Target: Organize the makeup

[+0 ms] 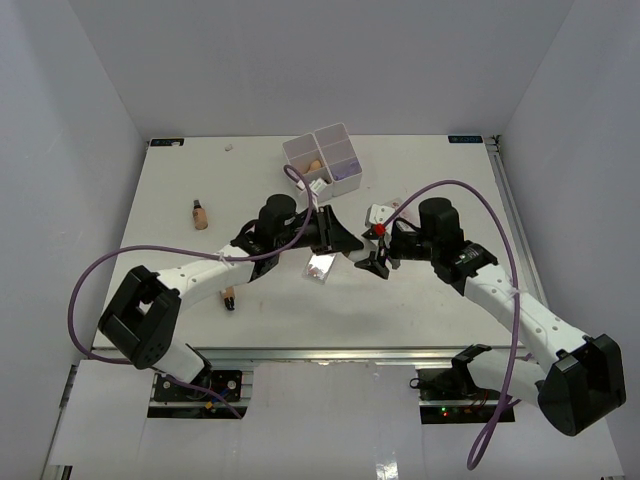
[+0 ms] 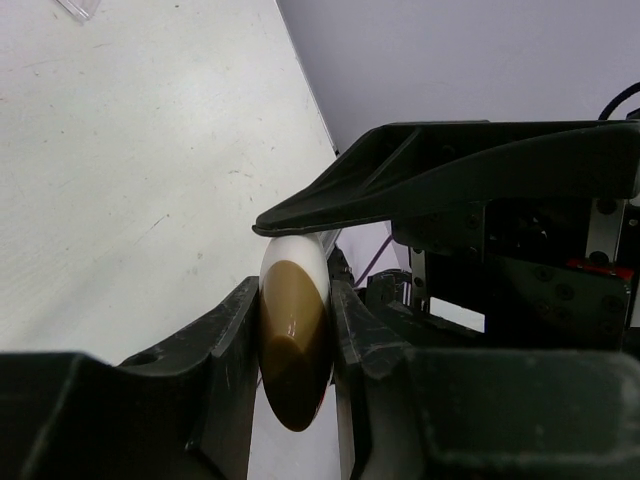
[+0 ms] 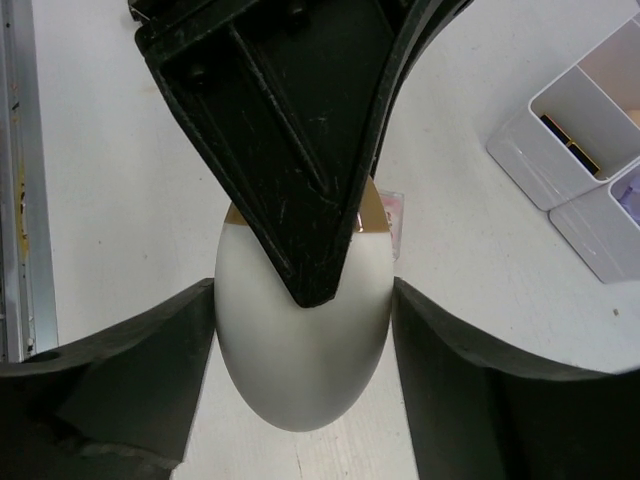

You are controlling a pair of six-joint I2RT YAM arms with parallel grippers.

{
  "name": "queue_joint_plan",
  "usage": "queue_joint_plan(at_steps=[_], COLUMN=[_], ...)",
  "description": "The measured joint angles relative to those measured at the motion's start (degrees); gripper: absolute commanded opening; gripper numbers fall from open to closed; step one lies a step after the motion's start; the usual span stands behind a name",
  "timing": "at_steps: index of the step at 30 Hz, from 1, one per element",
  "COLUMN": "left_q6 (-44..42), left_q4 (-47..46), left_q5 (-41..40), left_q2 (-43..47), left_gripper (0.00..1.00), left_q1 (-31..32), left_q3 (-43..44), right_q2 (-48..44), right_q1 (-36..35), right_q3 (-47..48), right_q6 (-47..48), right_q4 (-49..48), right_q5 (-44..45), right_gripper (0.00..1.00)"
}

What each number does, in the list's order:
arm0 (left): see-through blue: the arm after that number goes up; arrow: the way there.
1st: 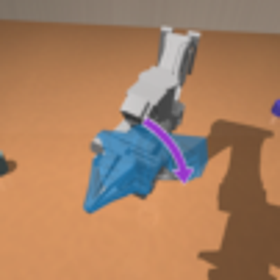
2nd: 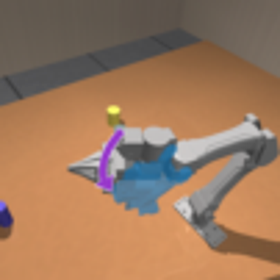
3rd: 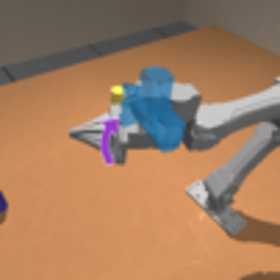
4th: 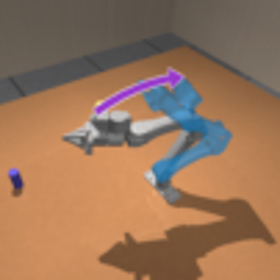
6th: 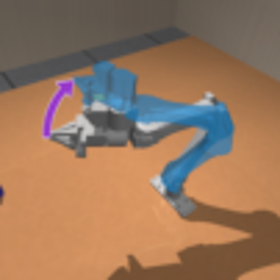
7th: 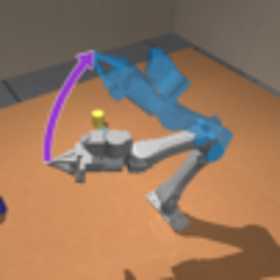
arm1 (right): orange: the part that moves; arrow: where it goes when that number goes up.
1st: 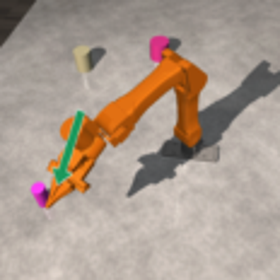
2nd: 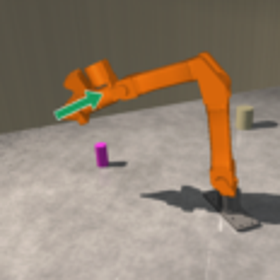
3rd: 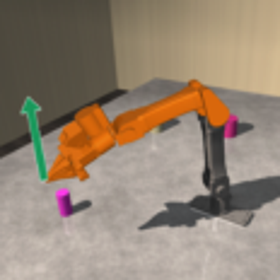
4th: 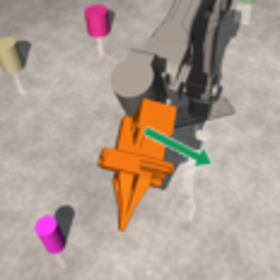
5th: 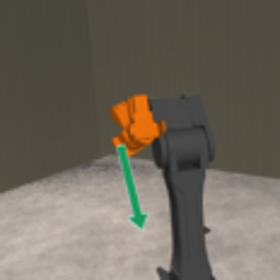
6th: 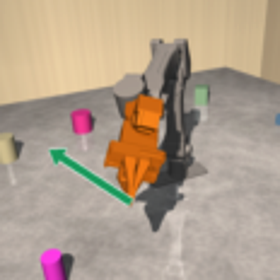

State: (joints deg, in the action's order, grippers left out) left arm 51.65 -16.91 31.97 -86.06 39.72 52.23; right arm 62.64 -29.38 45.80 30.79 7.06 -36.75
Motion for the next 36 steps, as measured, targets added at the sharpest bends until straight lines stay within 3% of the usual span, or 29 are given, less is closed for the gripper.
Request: queue_joint_plan(at_steps=[8,14,18,26,36], left_q6=[-8.1,-15.7,-22.6,-48.8,-75.1], left_q4=[10.2,20.6,27.1,33.2,33.2], left_q5=[-4.2,-9.0,-13.1,-18.7,-24.5], left_q2=[0.0,0.0,-2.2,-15.6,-34.6], left_gripper=[0.0,0.0,0.0,0.0,0.0], left_q1=[-0.1,-1.9,-3.0,-4.7,-8.4], left_q3=[1.8,7.2,16.9,39.9,58.0], right_q2=[-2.5,-3.1,-3.4,-7.3,-10.3], right_q1=[0.8,6.5,11.5,20.6,23.0], right_q3=[-0.9,-0.9,-0.9,-0.9,-0.9], right_q6=[0.6,0.7,-1.1,-2.5,-2.1], right_q4=[-0.2,1.5,2.5,5.3,7.9], right_q5=[3.1,3.7,2.0,-7.0,-10.9], right_gripper=[0.9,0.9,0.9,0.9,0.9])
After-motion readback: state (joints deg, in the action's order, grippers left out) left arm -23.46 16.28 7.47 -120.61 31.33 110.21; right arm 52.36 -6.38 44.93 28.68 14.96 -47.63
